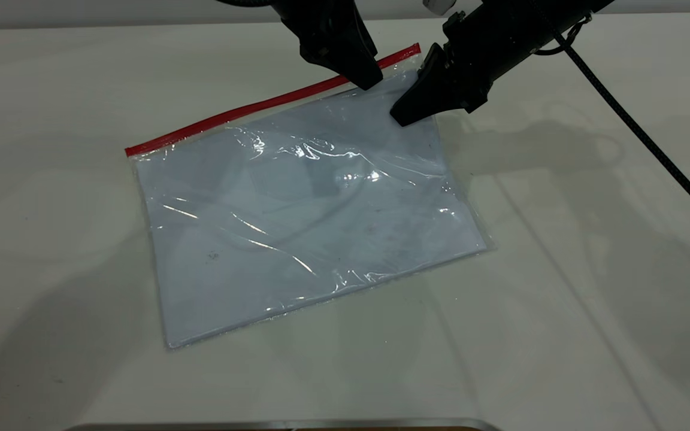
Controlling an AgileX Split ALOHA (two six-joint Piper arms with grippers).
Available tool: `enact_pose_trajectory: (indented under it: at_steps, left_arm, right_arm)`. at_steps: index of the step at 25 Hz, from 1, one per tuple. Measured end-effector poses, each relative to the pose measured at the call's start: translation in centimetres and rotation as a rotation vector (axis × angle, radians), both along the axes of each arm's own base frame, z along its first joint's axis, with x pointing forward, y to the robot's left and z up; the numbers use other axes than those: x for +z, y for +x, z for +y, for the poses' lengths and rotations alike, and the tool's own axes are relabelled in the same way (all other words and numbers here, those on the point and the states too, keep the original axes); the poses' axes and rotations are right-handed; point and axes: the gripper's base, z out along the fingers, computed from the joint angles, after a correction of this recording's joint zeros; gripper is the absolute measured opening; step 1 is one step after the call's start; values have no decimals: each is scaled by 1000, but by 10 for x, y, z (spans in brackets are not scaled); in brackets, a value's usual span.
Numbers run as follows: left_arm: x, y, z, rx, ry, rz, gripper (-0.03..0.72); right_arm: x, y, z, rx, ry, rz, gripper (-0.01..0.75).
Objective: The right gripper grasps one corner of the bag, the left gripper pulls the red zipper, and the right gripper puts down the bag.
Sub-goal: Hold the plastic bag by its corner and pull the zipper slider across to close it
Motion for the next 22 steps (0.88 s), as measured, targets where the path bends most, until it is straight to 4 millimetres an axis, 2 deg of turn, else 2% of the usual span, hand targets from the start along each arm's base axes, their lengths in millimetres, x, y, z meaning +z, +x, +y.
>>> enact_pose_trajectory:
  at_steps: [6, 14, 17, 22]
  left_arm:
    - [0, 2, 0, 13, 0, -17, 411]
    - [-16, 2, -1, 35, -11, 10, 401]
    - [-15, 3, -3, 43, -28, 12, 390]
    - [-15, 3, -4, 44, -48, 11, 316]
  right_arm:
    - [0, 0, 0, 0, 0, 0, 34]
    - [0, 0, 0, 1, 2, 1, 34]
    - [0, 0, 0, 1, 2, 1, 34]
    - [0, 0, 0, -1, 3, 2, 34]
